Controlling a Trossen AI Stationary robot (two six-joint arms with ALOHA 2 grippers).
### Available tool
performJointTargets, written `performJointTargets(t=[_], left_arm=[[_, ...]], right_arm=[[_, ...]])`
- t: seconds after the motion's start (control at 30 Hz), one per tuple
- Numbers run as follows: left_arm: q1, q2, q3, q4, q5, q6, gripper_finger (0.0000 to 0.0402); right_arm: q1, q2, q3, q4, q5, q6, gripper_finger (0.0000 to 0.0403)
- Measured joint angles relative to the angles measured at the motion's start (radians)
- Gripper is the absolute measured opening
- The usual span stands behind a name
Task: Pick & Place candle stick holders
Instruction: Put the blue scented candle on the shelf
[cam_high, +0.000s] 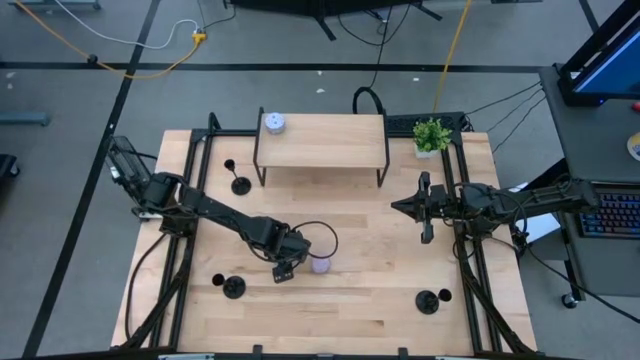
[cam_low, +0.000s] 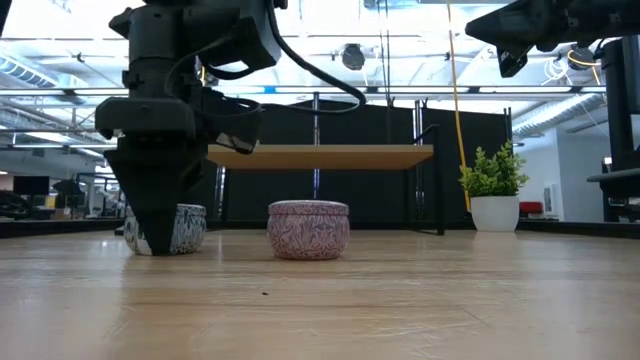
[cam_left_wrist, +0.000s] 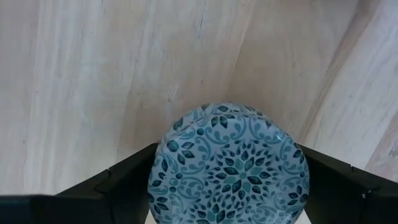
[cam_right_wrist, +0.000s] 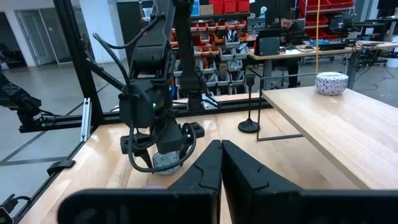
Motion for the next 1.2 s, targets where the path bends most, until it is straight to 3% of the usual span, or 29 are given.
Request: performJointTargets(t=[0.13,0.3,0.63,1.0,1.2], left_arm=[[0.0,0.001,0.0,0.0,-0.001,-0.015,0.0333],[0.0,0.001,0.0,0.0,-0.001,-0.023,0.0298],[0.0,0.003,0.004,-0.005,-0.004,-0.032,0.0316],[0.002,-0.005,0.05,-0.011,0.002,-0.025,0.0298],[0.007,-0.007,0.13,-0.162,0.0,0.009,0.0298]], right_arm=[[0.0,0.0,0.0,0.0,0.0,0.0,0.0004],[0.0,0.0,0.0,0.0,0.0,0.0,0.0004],[0.0,0.0,0.0,0.0,0.0,0.0,0.0004],[0.0,0.0,0.0,0.0,0.0,0.0,0.0004],[0.0,0.0,0.0,0.0,0.0,0.0,0.0004]])
